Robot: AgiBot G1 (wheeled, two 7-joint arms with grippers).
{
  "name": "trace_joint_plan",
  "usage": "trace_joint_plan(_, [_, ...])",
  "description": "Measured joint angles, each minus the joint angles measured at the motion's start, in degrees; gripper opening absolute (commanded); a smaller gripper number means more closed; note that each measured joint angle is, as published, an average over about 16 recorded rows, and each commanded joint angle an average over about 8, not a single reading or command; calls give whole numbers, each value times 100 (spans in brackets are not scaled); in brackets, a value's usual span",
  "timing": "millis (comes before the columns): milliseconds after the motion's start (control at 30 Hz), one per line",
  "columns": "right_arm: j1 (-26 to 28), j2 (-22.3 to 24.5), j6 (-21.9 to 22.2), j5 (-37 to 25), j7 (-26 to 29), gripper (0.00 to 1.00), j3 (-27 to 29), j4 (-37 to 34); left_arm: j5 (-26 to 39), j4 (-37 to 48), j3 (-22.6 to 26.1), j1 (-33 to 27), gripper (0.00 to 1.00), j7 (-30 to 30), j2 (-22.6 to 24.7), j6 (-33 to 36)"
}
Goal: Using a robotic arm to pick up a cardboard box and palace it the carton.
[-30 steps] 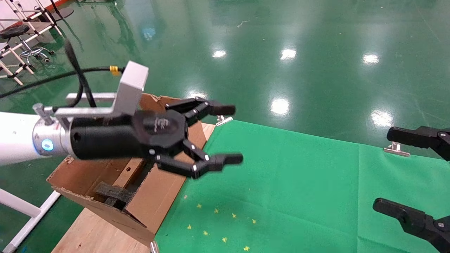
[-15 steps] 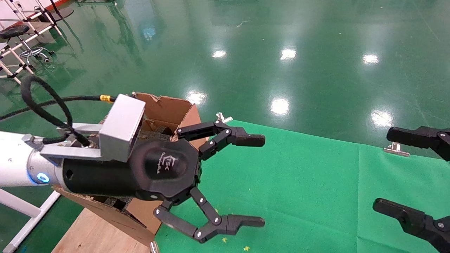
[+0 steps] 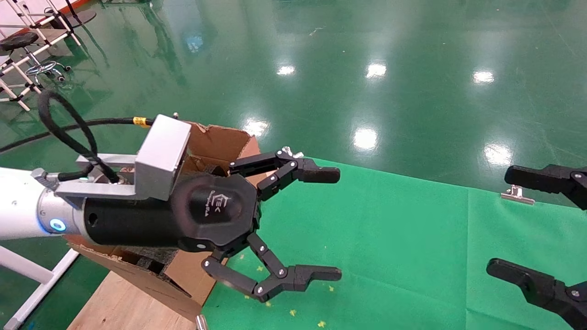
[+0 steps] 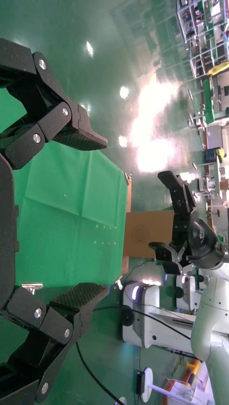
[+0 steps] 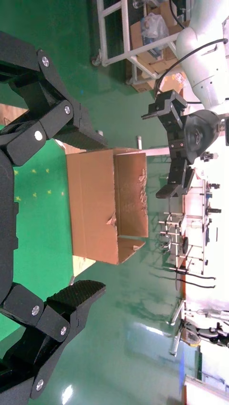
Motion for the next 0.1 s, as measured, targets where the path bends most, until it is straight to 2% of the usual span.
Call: trace_joint_plan(100, [0, 0, 0, 0, 0, 100, 0, 0, 8, 12, 2, -7, 100, -4, 0, 0])
